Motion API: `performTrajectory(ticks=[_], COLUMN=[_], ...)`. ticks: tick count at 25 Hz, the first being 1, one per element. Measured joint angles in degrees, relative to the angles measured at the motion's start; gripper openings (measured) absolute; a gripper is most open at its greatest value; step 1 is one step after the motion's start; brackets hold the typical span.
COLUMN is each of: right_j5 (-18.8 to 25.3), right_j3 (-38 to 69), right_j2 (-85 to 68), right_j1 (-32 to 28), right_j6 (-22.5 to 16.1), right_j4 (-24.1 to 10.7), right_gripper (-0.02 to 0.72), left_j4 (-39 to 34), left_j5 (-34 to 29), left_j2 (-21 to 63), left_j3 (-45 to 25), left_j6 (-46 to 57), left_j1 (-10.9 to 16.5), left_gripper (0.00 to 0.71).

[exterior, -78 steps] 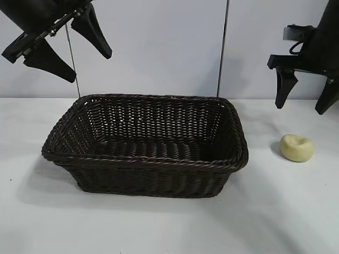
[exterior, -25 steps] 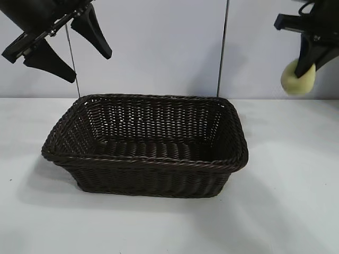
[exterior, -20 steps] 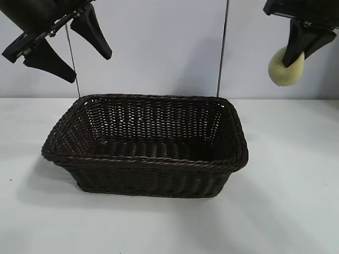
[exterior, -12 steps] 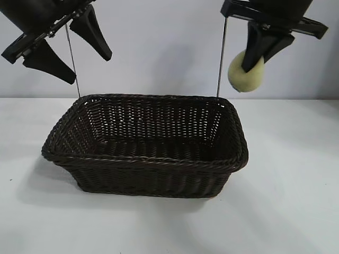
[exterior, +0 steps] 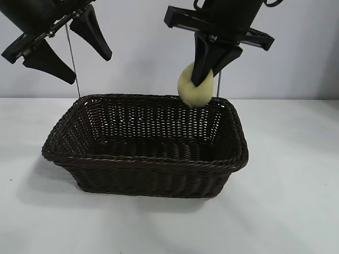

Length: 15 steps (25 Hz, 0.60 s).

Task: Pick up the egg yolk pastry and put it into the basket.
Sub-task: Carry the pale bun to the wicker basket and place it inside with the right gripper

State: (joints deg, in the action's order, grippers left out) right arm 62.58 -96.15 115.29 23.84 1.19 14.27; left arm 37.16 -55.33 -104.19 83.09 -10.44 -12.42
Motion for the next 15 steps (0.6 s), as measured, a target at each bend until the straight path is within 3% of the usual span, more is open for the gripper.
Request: performTrajectory(ticks=[2,4,6,8,10,15], right_j5=[-0.57,-0.77,-0.82,-0.82,-0.82,-0.76], right_j3=[0.00,0.00,0.00,0.00,0.00,0.00], right_j2=[0.33,0.33,0.33,0.33,0.15,-2.83], right_j1=[0.00,0.00,0.00,0.00,0.00,-1.86], right_j6=[-0.05,-0.05,0.07,0.11,0.11,0.11], right_j4=[0.14,0.30,0.32,0.32,0.26,0.39], right_gripper=[0.092,0.207,0.368,0.472,0.517,0.538], left_j4=[0.00,0.00,0.00,0.00,0.00,0.00], left_j5=[0.00,0.00,0.00,-0.07,-0.41,-0.46], left_j2=[0.00,0.00,0.00,0.00,0.00,0.00], left_j3=[0.00,0.00,0.00,0.00,0.00,0.00], left_j6=[0.00,0.00,0.00,0.00,0.00,0.00], left_j1=[0.00,0.00,0.00,0.00,0.00,0.00], left_gripper=[0.540,0.540,0.540,0.540,0.540,0.540])
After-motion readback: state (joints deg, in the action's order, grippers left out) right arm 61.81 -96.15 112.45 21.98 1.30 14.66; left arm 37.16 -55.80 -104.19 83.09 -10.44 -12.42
